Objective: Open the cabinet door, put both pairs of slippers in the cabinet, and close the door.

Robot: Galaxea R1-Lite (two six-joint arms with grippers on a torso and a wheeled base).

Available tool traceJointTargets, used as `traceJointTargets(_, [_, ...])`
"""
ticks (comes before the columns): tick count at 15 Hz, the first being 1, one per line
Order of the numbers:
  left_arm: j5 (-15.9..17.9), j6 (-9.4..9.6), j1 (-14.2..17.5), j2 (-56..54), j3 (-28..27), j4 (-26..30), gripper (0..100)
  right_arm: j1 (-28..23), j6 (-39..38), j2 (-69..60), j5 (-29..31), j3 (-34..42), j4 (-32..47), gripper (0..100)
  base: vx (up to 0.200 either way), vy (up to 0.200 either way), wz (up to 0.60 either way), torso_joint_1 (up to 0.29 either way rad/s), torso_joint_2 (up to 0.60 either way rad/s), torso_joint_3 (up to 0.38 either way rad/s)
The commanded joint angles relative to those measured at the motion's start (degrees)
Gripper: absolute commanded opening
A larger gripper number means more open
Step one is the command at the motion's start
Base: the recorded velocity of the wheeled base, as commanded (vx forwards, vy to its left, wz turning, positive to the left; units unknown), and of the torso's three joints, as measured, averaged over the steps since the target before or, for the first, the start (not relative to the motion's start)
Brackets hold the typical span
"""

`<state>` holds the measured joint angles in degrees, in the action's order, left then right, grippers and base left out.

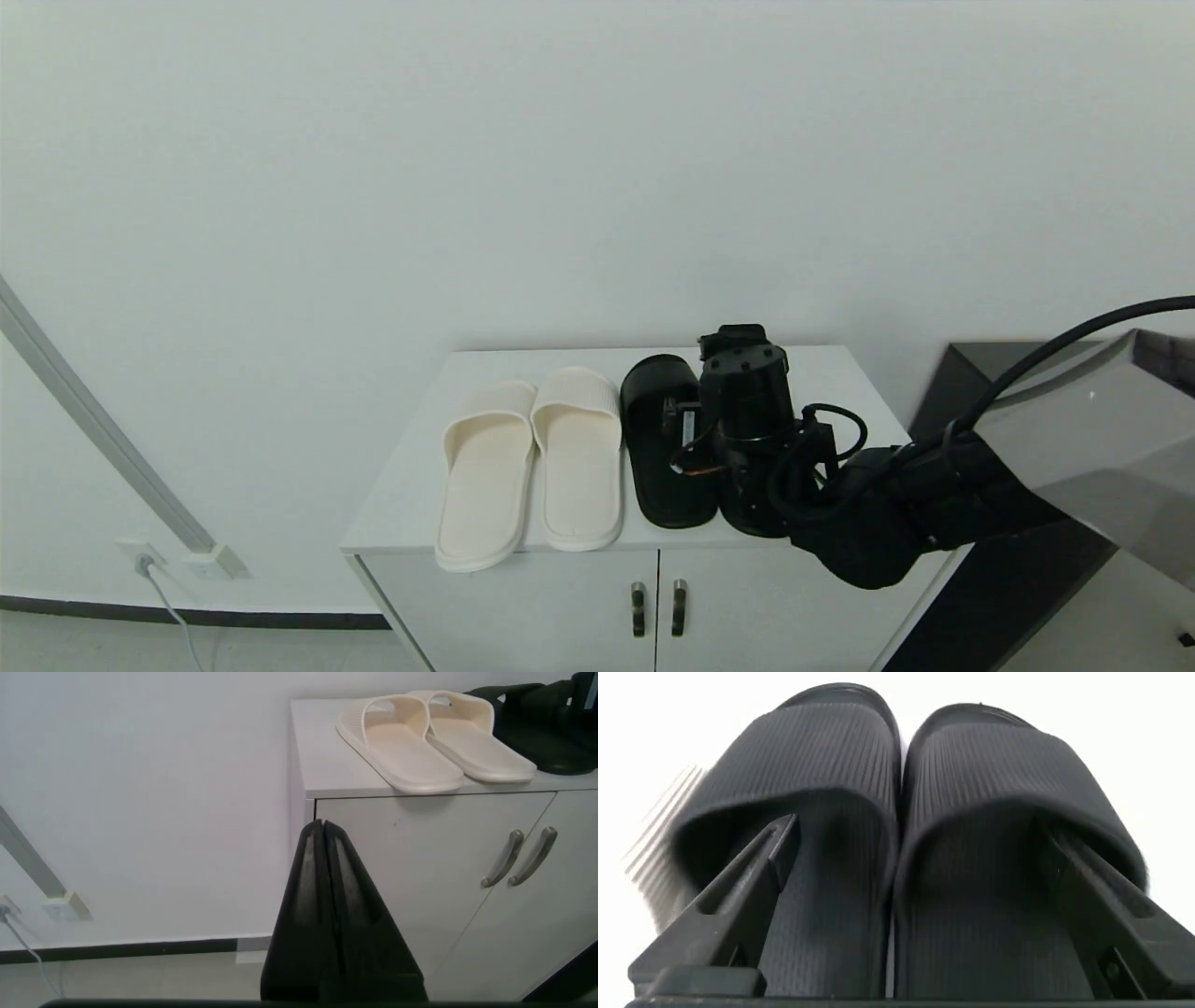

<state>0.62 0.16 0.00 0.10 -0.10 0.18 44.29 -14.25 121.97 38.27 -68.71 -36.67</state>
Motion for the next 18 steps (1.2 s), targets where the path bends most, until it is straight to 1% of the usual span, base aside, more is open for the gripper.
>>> traceJointTargets(1, [-0.01, 0.02, 0.00, -0.01, 0.01, -0.01, 0, -0.52, 0.36, 2.93, -0.03, -2.75, 0.02, 100, 0.000, 0.000, 0.00, 0.000, 0.00, 0.000])
traceJointTargets(7, [-0.01, 0.02, 0.00, -0.01, 0.01, -0.01, 0, -2.10, 3.00, 7.50, -0.12, -8.73, 0.02, 100, 0.000, 0.000, 0.00, 0.000, 0.00, 0.000])
traceJointTargets(8, [-0.01, 0.02, 0.00, -0.01, 0.01, -0.01, 0, -2.10, 3.00, 7.94, -0.12, -8.81, 0.02, 0, 0.000, 0.000, 0.00, 0.000, 0.00, 0.000])
traceJointTargets(15, [-0.01, -0.16, 0.00, -0.01, 0.01, -0.01, 0, -2.45, 3.70, 5.74, 0.05, -8.99, -0.07, 0, 0.000, 0.000, 0.00, 0.000, 0.00, 0.000])
traceJointTargets(17, [-0.01, -0.16, 0.09, -0.01, 0.01, -0.01, 0, -2.19, 5.02, 1.70, 0.14, -6.62, -0.07, 0, 0.000, 0.000, 0.00, 0.000, 0.00, 0.000])
traceJointTargets(18, [-0.01, -0.16, 0.00, -0.01, 0.01, -0.01, 0, -1.75, 5.90, -1.64, -0.47, -3.63, -0.16, 0, 0.000, 0.000, 0.00, 0.000, 0.00, 0.000])
